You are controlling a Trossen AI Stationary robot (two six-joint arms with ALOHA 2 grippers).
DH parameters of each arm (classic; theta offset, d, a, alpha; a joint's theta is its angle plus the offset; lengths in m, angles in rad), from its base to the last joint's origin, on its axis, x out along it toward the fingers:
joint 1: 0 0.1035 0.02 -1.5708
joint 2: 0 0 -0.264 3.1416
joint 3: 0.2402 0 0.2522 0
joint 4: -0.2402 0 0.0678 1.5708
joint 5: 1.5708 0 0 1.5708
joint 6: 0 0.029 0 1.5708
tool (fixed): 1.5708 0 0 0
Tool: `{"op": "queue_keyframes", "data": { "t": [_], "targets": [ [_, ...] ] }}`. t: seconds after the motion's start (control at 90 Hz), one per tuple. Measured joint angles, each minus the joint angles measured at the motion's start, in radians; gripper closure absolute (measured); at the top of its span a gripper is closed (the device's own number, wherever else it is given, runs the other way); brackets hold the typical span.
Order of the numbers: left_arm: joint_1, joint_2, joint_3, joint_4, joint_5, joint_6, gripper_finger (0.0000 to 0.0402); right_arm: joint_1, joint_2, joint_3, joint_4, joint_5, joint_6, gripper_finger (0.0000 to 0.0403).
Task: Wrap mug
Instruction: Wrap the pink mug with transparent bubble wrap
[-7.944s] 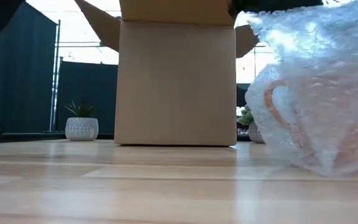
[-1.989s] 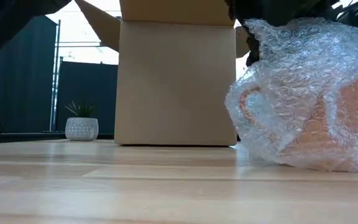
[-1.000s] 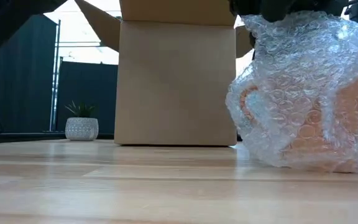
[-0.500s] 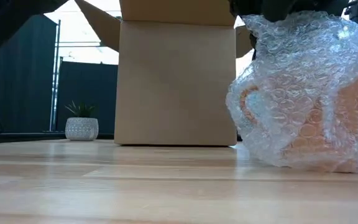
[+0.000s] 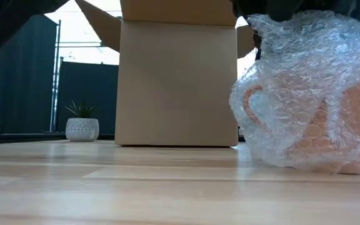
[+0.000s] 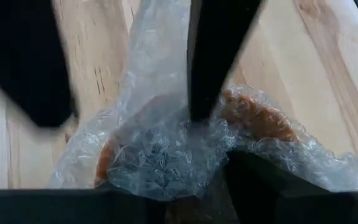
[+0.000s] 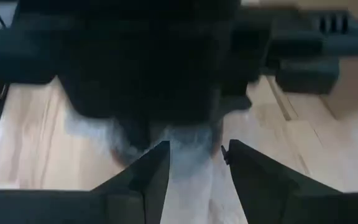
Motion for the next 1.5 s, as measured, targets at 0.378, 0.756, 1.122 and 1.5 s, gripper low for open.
{"op": "queue_keyframes", "data": {
  "t": [0.378,0.756,1.122,1.5],
  "targets": [
    [-0.001,0.000,0.002,-0.020,0.000,0.021,0.0268,-0.021,-0.004,-0.103,0.097,-0.078,-0.006,0.0255],
    [-0.001,-0.027,-0.002,-0.035,-0.015,0.027,0.0268,-0.022,-0.001,-0.123,0.157,-0.087,-0.077,0.0255],
    [0.010,-0.072,-0.006,-0.018,-0.118,0.028,0.0268,-0.021,0.000,-0.125,0.186,-0.107,-0.126,0.0255],
    [0.015,-0.148,0.001,0.008,-0.215,0.025,0.0268,-0.020,0.001,-0.125,0.189,-0.109,-0.126,0.0255]
  ]
}}
